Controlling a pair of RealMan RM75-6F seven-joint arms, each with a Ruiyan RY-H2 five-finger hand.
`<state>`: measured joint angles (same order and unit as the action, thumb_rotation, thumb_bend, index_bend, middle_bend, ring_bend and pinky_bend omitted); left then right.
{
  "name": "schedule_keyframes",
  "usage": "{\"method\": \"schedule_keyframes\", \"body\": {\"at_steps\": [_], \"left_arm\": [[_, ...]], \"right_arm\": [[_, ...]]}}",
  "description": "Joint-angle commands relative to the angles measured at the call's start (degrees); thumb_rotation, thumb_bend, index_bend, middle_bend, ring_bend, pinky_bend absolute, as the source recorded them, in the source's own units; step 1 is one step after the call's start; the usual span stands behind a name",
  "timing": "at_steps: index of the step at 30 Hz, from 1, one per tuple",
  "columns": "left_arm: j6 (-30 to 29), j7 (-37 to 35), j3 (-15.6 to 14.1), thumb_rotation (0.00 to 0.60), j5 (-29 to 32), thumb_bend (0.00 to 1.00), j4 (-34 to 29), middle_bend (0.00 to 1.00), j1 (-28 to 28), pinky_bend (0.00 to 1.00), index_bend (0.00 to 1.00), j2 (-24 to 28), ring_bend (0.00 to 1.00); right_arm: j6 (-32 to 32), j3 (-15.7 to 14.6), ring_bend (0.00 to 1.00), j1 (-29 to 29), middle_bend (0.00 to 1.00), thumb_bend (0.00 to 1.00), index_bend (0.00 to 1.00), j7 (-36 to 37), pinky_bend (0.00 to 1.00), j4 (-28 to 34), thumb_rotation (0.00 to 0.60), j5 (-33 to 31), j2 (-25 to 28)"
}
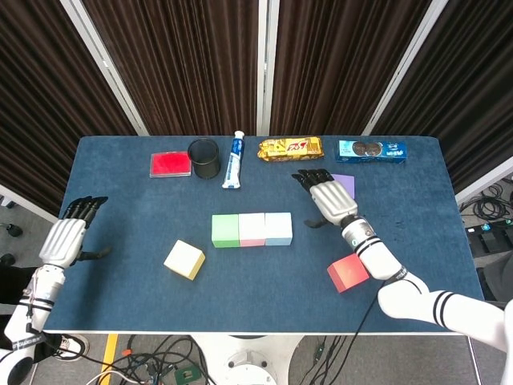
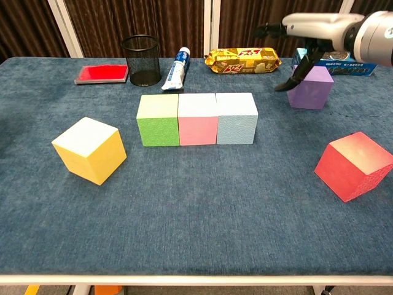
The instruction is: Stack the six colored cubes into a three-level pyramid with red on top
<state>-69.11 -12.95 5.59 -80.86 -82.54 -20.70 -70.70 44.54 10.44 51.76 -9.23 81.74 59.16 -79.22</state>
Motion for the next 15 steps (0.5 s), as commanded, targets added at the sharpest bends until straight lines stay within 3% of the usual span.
{"method": "schedule_keyframes", "body": {"at_steps": [1,15], "left_arm": [[-0.1,0.2,0.0,0.600,0.1,0.18,-0.1,0.08,0.0,0.05,0.08,0.1,0.00],[-0.3,0.2,0.1,0.600,0.3,0.18,-0.2,0.08,0.1,0.05,0.08,0.4,0.00]], "right_arm": [[-0.8,-0.6,0.00,0.2,0.02,0.08,0.00,-0.5,0.00,-1.6,0.600,-0.1,-1.5],[-2.8,-0.4,0.00,2.3,0.00,0.10,0.00,-1.9,0.00,-11.0,0.600,0.0,-9.9]]}}
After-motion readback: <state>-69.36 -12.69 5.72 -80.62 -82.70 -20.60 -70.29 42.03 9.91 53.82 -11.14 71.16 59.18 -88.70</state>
